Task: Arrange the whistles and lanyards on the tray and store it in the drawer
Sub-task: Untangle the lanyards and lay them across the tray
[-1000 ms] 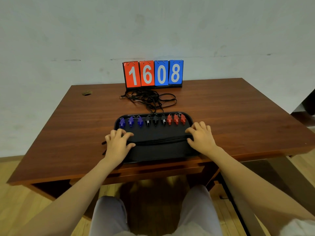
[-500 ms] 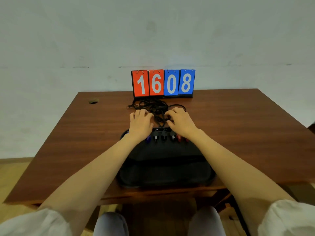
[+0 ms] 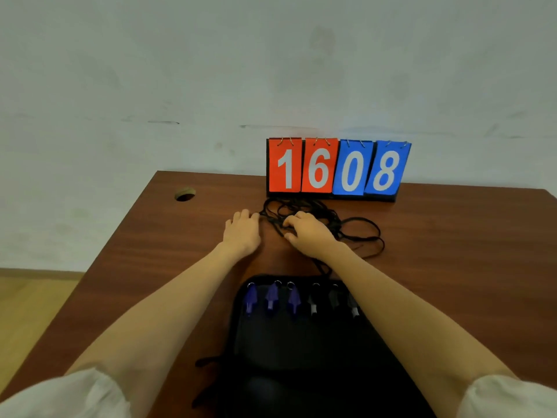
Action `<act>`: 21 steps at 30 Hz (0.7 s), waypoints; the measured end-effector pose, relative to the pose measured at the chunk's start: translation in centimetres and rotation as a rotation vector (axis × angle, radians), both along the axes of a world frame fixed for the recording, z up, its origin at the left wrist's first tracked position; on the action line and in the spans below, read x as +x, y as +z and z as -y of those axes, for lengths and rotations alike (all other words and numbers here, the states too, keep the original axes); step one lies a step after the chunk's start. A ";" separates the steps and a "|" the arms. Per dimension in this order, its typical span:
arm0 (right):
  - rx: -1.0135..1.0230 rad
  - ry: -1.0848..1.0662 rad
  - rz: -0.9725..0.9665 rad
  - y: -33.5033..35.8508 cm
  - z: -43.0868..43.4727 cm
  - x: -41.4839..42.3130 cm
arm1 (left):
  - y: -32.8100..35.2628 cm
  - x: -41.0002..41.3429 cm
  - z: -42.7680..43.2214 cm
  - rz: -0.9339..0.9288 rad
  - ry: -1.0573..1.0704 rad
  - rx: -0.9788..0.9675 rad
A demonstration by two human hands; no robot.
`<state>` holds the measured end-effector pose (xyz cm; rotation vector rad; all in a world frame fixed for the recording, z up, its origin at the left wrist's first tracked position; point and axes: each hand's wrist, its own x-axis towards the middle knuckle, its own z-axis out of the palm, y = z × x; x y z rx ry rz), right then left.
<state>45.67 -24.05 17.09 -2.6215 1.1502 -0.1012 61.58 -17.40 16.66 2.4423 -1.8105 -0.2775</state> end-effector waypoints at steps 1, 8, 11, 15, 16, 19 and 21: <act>0.004 0.015 0.004 -0.5 0.2 0.8 | -0.4 0.2 0.5 -0.010 -0.001 -0.015; -0.142 -0.007 0.106 -3.2 1.1 3.5 | -2.7 0.8 2.4 -0.014 -0.002 -0.101; -0.112 0.001 0.019 -3.9 1.1 3.2 | -3.2 0.9 2.4 -0.011 0.008 -0.137; -0.144 -0.044 0.006 -4.0 0.9 2.8 | -3.0 0.9 2.1 -0.032 -0.008 -0.135; -0.150 -0.047 -0.007 -3.9 0.9 2.7 | -2.9 0.8 2.0 -0.030 -0.023 -0.115; -0.228 -0.042 -0.036 -3.6 0.6 2.6 | -2.5 0.4 1.3 -0.020 -0.078 -0.120; -0.280 0.013 -0.022 -3.2 0.1 2.5 | -1.9 0.2 0.6 -0.125 -0.099 -0.195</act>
